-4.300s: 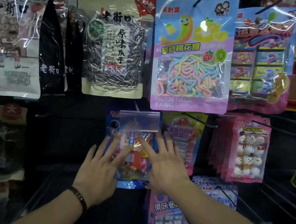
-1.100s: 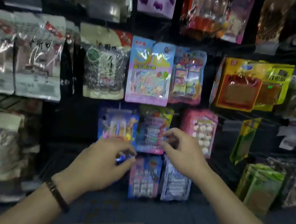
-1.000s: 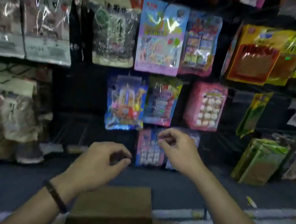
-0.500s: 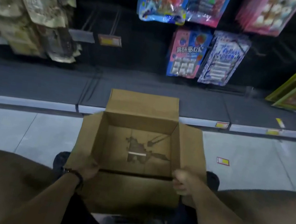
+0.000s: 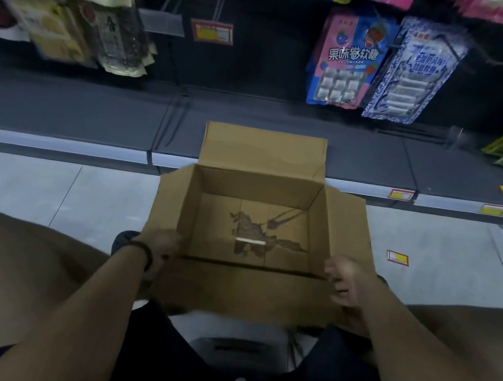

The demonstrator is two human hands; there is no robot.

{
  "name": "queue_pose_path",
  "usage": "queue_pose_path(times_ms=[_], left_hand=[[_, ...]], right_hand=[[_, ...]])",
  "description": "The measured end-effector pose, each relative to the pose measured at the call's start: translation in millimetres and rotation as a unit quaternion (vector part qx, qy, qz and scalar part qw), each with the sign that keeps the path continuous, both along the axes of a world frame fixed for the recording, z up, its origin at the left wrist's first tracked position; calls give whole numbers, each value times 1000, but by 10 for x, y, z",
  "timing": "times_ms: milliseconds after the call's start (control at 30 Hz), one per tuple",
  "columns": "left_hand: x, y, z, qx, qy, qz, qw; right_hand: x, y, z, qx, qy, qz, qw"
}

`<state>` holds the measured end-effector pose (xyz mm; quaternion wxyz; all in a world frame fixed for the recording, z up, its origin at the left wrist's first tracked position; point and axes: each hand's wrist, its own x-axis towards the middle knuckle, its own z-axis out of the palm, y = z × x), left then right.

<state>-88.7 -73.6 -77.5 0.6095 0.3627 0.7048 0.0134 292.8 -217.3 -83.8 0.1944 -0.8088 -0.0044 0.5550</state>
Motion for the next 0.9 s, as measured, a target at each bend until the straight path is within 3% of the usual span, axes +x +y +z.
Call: queue_pose_path(times_ms=[133, 267, 433, 567, 633, 700, 800, 900], left_hand=[[104, 95, 361, -2, -36, 62, 997], [154, 175, 194, 51, 28, 73, 996], [276, 200, 241, 25, -42, 158, 986], [416, 223, 139, 114, -32, 142, 983], [540, 138, 78, 188, -6, 63, 980], [596, 29, -87, 224, 76, -99, 967], [529, -18, -481, 204, 123, -263, 935], [445, 89, -838, 168, 144, -337, 915]], right_hand=[[195, 133, 235, 47, 4, -55, 997], [305, 261, 314, 70, 68, -110, 989], [338, 316, 340, 29, 18, -83, 996], [198, 519, 231, 99, 48, -134, 985], [110, 669, 72, 132, 3, -107, 985], [106, 834, -40, 117, -81, -39, 989], [252, 1171, -134, 141, -106, -32, 984], [467, 1577, -204, 192, -124, -11, 974]])
